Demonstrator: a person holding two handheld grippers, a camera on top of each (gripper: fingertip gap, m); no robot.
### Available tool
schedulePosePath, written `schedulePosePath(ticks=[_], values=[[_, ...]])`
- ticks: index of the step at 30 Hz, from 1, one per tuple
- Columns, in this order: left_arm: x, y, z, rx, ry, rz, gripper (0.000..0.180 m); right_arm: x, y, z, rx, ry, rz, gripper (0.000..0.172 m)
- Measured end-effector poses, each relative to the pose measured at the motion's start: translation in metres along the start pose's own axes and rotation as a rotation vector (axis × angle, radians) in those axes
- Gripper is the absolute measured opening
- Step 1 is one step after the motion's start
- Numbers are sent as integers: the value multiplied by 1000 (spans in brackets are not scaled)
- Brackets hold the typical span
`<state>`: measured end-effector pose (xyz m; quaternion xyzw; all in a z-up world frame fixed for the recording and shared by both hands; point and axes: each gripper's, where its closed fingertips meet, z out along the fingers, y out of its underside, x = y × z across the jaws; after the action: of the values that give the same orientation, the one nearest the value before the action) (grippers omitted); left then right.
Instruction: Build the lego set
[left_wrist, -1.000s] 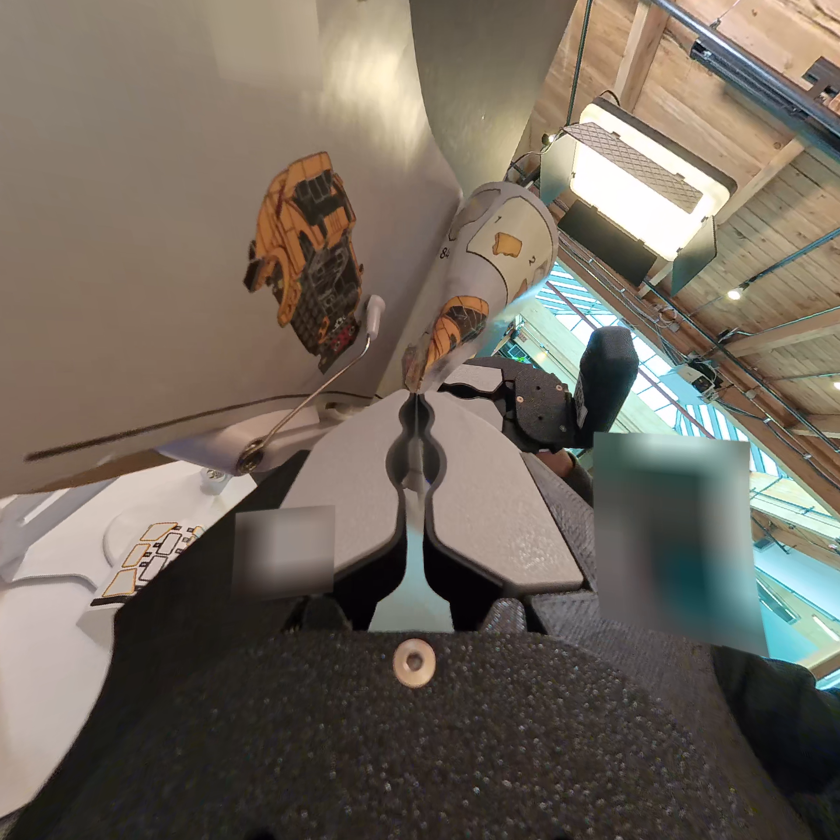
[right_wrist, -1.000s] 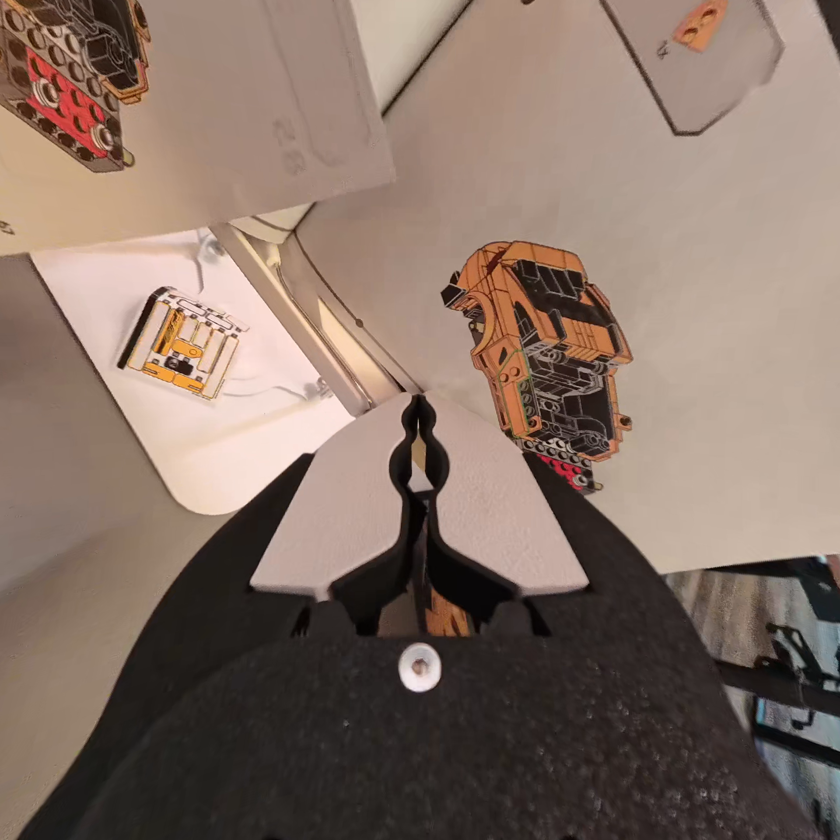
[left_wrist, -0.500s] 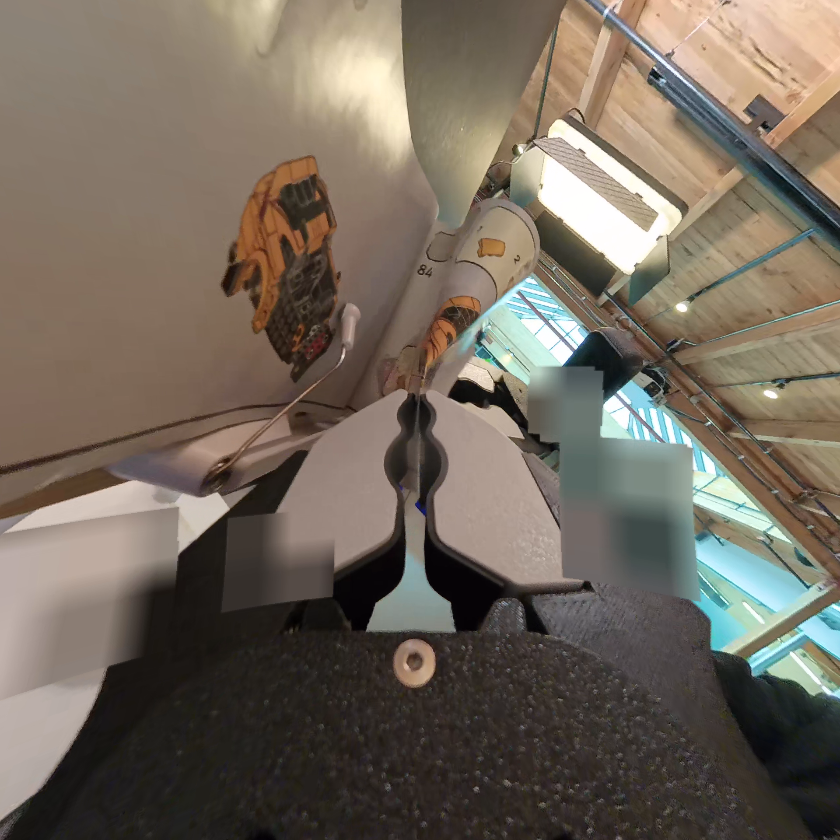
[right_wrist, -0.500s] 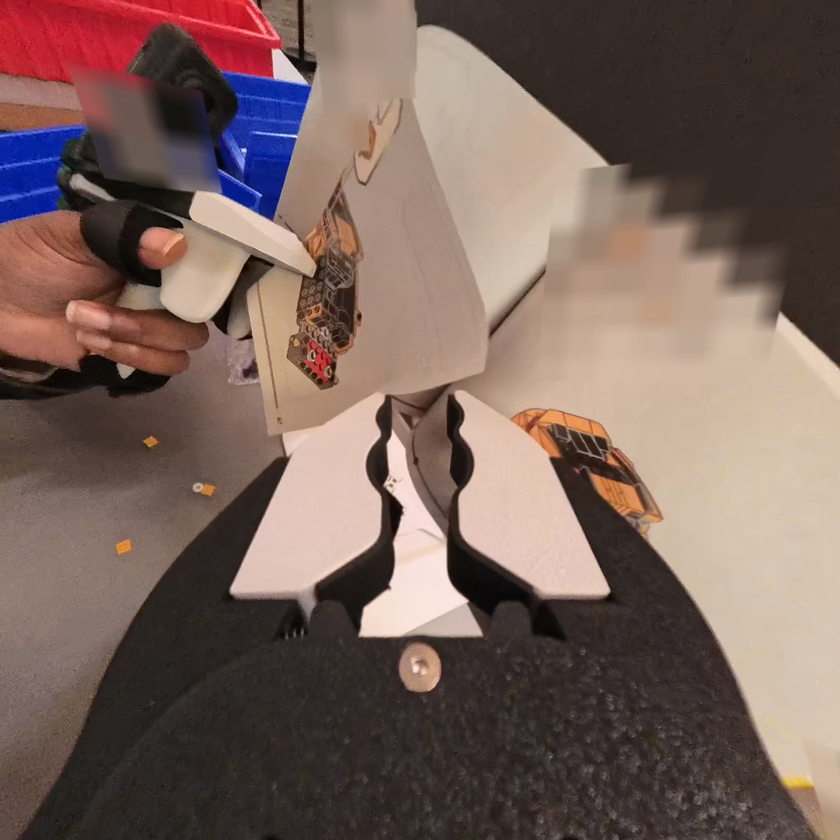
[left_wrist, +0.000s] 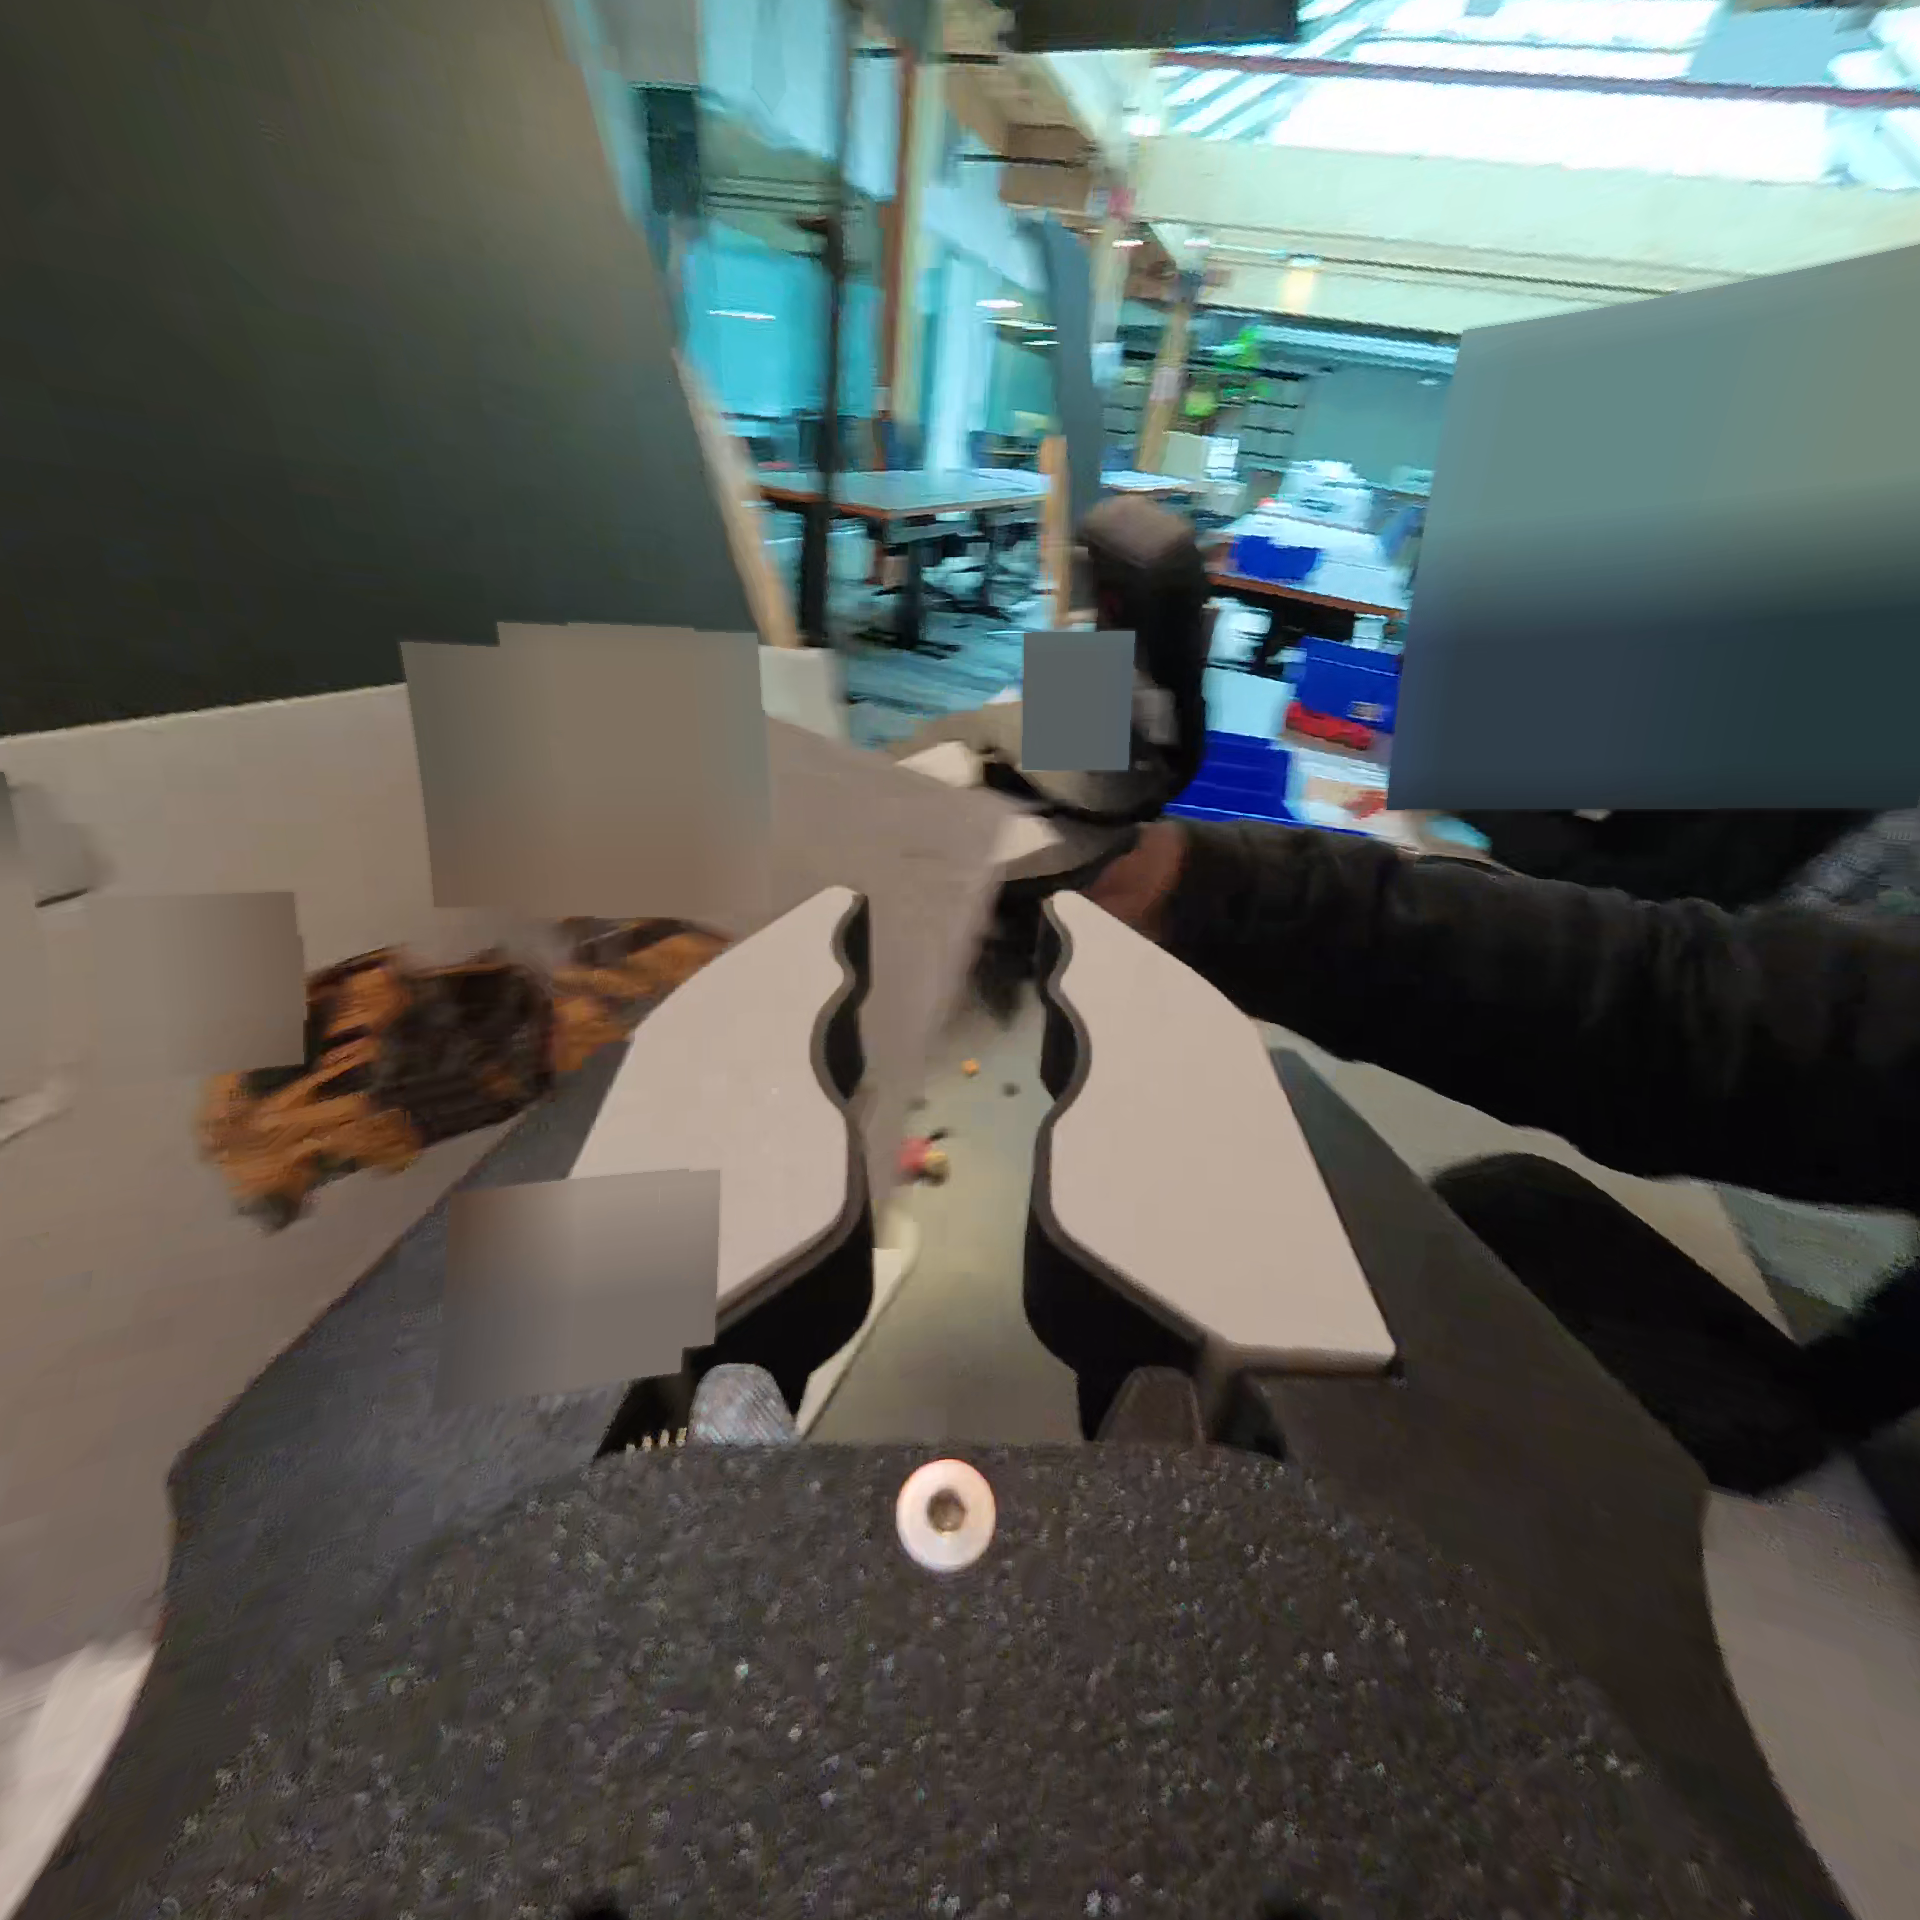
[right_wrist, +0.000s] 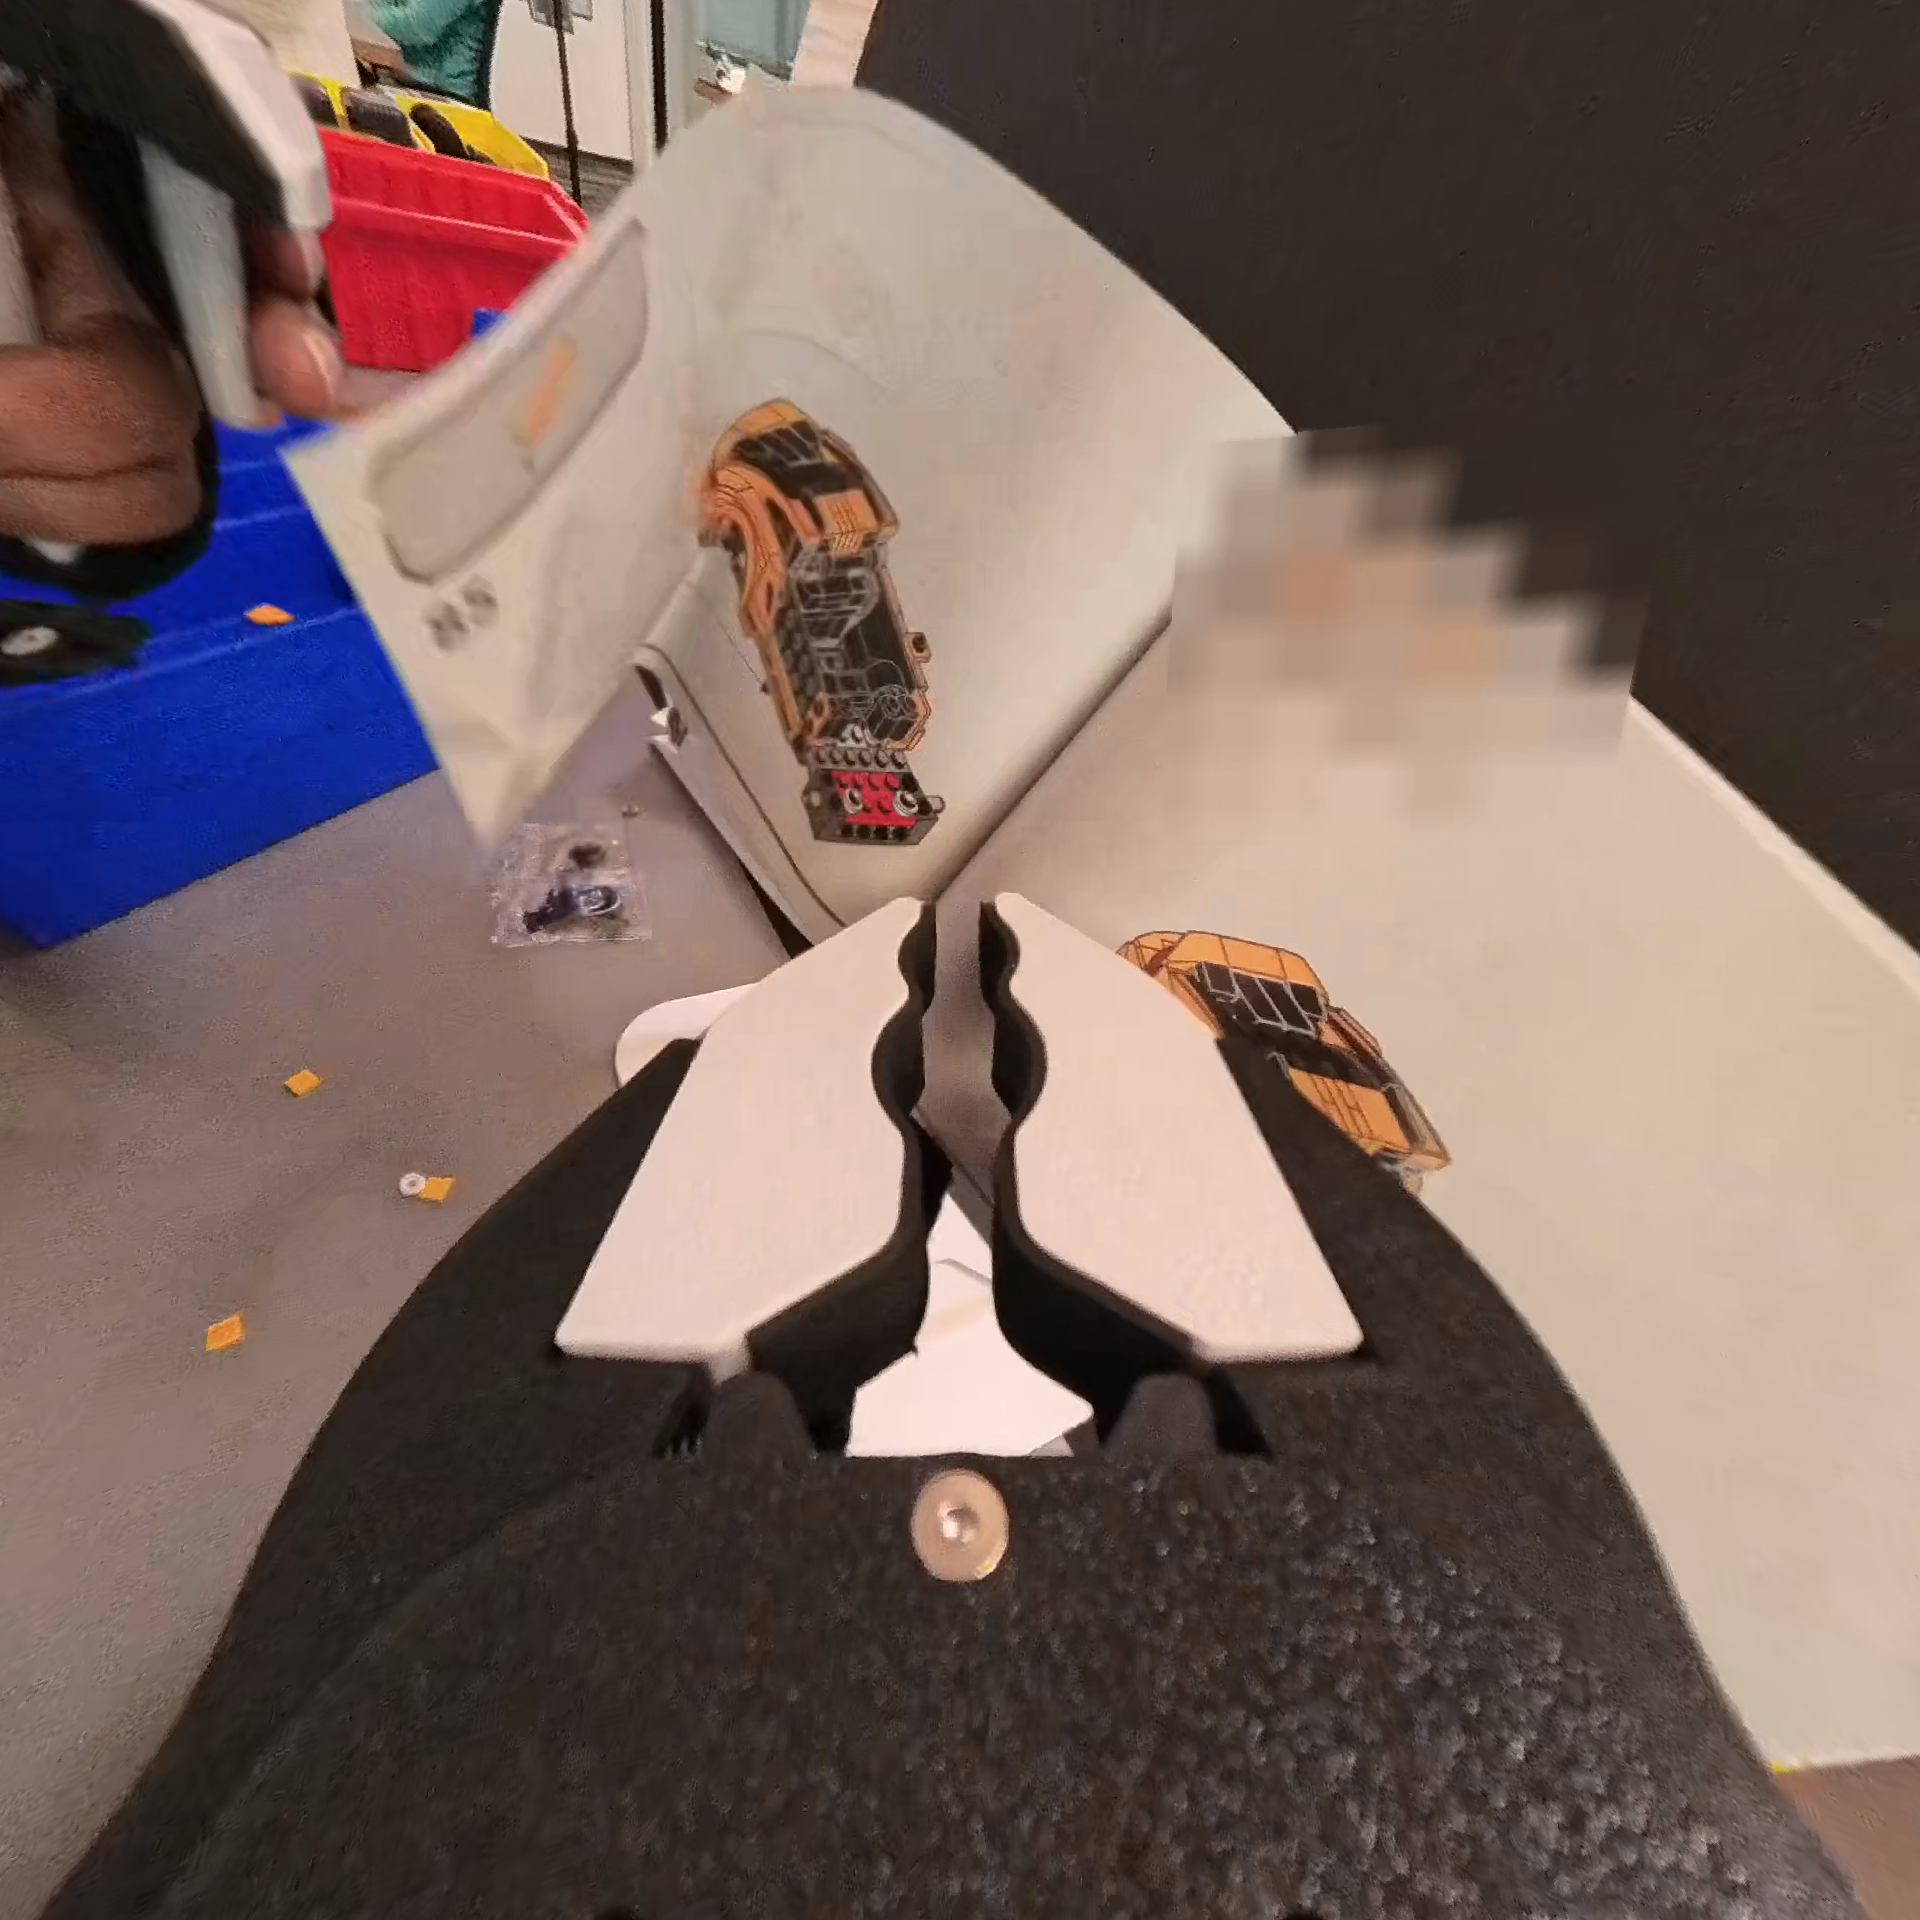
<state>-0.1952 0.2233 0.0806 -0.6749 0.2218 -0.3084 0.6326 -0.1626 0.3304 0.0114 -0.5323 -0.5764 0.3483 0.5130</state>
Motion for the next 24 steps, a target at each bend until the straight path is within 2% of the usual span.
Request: schedulePosePath(ticks=[1,3,4,6,8,11,14,15,16,18,21,24], values=[[-22,3,-7,-18,-106,-18,22,1,0,0,2,6,-4,7],[-77,24,-25,-122,-378,-44,20,2,0,0,-5,22,-18,7],[-94,36,-32,-182,-465,-41,20,3,0,0,-12,33,-29,7],[-110,57,-35,-299,-539,36,18,3,0,1,-25,47,-61,7],[-115,70,-28,-413,-592,183,18,4,1,1,-38,59,-86,6],[-108,79,-3,-519,-579,376,23,4,1,3,-46,71,-100,6],[-104,89,21,-599,-536,423,28,-1,-1,4,-44,71,-116,6],[-107,88,25,-611,-563,449,18,-3,-2,5,-47,76,-127,5],[-115,84,23,-619,-626,499,0,-4,-2,5,-54,83,-143,5],[-117,82,22,-622,-654,520,0,-5,-4,8,-64,101,-165,5],[-118,78,17,-520,-691,461,0,-10,-8,16,-72,115,-189,6],[-120,68,4,-297,-692,238,0,-9,-11,24,-91,172,-231,6]])
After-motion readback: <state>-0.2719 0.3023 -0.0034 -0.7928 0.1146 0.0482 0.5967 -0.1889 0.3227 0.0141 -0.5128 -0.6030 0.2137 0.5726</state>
